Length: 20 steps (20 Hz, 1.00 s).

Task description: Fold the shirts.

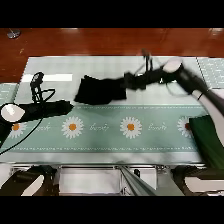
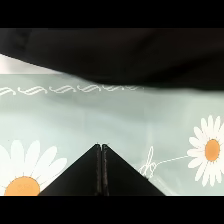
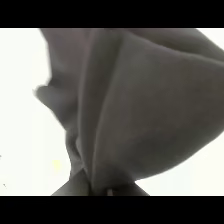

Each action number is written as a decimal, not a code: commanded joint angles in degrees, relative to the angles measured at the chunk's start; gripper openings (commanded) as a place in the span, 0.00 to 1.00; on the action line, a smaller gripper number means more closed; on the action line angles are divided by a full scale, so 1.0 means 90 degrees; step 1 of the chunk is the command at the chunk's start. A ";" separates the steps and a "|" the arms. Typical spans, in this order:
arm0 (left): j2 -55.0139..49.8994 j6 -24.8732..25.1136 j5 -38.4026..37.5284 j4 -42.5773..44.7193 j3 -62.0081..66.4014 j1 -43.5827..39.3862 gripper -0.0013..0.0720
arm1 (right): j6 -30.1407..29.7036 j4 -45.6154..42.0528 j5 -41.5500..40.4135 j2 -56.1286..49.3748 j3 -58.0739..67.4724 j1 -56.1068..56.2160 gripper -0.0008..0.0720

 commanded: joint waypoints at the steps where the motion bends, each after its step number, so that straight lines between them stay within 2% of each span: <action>1: -0.0005 0.0000 0.0005 0.0000 -0.0002 -0.0002 0.06 | 0.0629 -0.1316 0.1316 -0.0039 0.2312 -0.0248 0.06; 5: -0.0002 0.0002 -0.0024 0.0000 -0.0002 -0.0002 0.06 | 0.1061 -0.2103 0.2900 0.0070 0.3859 -0.1122 0.06; 9: -0.0002 0.0000 -0.0022 -0.0002 0.0000 -0.0002 0.06 | 0.1362 -0.2295 0.4403 0.0631 0.3900 -0.2492 0.06; 11: -0.0002 0.0002 -0.0019 0.0000 0.0000 -0.0002 0.06 | 0.1547 -0.2892 0.5136 0.0933 0.3900 -0.3152 0.06; 12: -0.0002 0.0002 -0.0015 0.0000 0.0000 -0.0002 0.06 | 0.1603 -0.3286 0.5323 0.1124 0.3864 -0.3480 0.06; 15: -0.0002 0.0002 -0.0012 0.0000 0.0000 -0.0002 0.06 | 0.1727 -0.3434 0.5323 0.1979 0.3201 -0.4515 0.06; 17: -0.0002 0.0005 -0.0012 0.0000 -0.0002 -0.0002 0.06 | 0.1707 -0.3687 0.5326 0.2620 0.2344 -0.5129 0.06; 20: -0.0002 0.0007 -0.0007 0.0002 -0.0002 -0.0002 0.06 | 0.1304 -0.4580 0.5326 0.3735 0.0571 -0.6045 0.06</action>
